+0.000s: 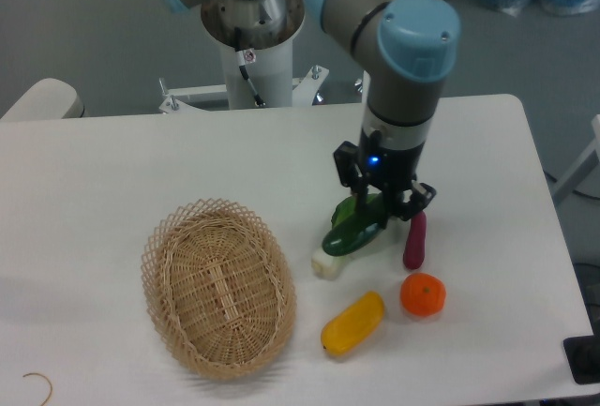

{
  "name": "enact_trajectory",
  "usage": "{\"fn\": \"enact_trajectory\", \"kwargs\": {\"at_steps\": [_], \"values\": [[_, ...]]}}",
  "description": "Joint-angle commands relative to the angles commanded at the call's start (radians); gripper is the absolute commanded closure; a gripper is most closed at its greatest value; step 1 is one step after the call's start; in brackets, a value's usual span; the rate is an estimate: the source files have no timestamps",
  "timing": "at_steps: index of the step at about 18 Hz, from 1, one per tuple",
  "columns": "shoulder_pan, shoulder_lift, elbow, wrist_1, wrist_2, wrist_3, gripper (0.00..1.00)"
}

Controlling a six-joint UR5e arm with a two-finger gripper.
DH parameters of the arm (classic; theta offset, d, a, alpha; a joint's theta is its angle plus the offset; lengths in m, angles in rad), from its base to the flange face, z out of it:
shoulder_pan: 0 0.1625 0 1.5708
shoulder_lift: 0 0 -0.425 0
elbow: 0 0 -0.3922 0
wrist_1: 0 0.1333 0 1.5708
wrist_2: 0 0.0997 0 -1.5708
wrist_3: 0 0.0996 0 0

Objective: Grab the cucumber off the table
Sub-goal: 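Lift the grasped cucumber and carry it toward the bok choy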

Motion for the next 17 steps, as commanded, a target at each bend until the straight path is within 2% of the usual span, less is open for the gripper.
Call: {"fn": "enact_trajectory", "kwargs": {"at_steps": [6,17], "values": [[-0.023,-0.002,0.000,0.003,0.003,-0.028,0.81],[-0.020,0.000,0.006,0.003,0.002,-0.023,0.81]]}}
